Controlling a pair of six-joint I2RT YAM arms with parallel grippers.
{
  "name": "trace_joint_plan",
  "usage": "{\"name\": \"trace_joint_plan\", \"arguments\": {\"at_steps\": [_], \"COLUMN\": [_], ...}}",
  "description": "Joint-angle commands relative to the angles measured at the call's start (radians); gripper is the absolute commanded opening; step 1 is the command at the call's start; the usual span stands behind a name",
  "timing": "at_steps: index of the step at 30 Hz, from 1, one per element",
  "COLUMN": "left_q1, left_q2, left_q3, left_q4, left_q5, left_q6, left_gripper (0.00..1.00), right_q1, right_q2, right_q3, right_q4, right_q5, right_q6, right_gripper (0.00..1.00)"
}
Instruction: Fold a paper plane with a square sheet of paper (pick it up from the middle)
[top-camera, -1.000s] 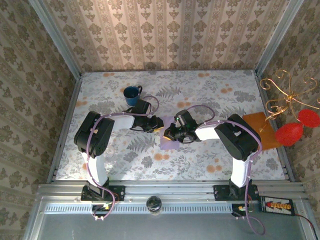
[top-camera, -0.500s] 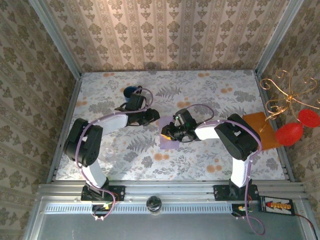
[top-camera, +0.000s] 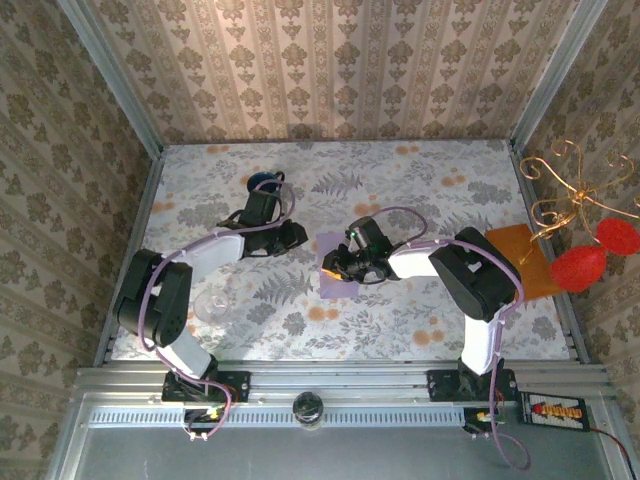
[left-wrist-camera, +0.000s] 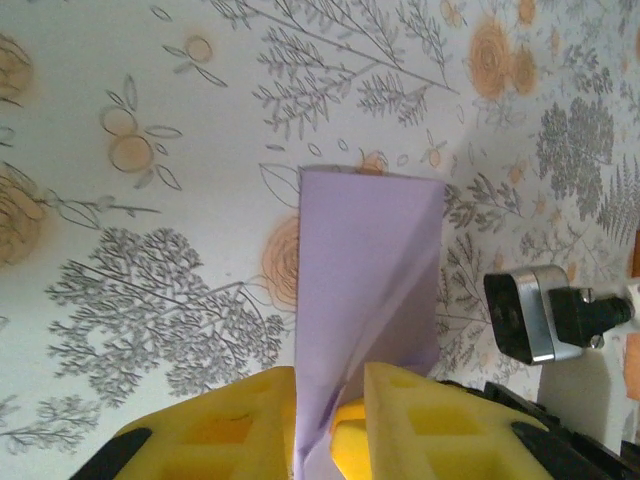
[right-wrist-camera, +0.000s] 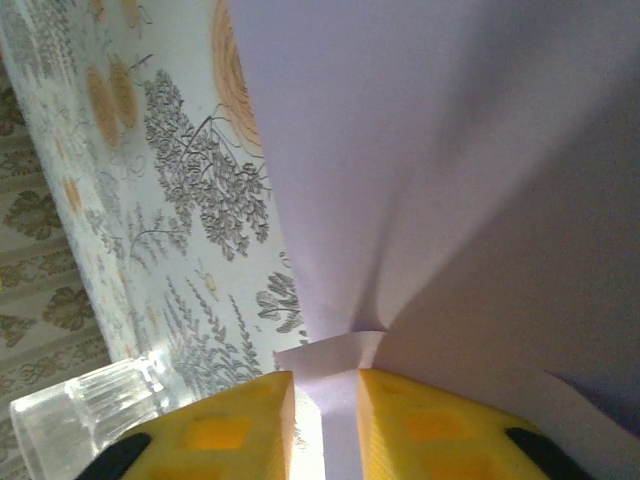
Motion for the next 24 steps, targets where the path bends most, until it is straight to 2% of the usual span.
{"name": "trace_joint_plan", "arguments": {"at_steps": [1,6,10,18,24], "left_q1": [-0.038,-0.076,-0.104,-0.145,-0.152], "left_q2": [0.021,0.053,0.086,0.156,0.17], "left_q3": [-0.003,-0.006,0.0,0.042,0.056], "left_q4": [-0.019,0.001,0.01,-0.007,-0.05], "left_q5": [0.028,0.047,0.057,0.069,0.019], "left_q6": [0.035,0.028,0.028,0.05,0.055], "left_gripper": [0.2,0.1,0.0,0.0,0.0], "right_q1": [-0.007,-0.007,-0.007,-0.007,-0.007], "right_q2": [0.054,0.053,0.059,0.06,0.063], "right_q3": [-0.024,-0.02,-0.012,-0.016,-0.022], "right_q4": [-0.201,-0.236,-0.254,-0.255,-0.248], "right_q5": [0.087,0.106,0.113,0.12,0.117], "right_q6": [-0.018,-0.026,-0.028,-0.018,-0.012], "right_gripper": [0.21,0.15,0.01,0.0,0.0]}}
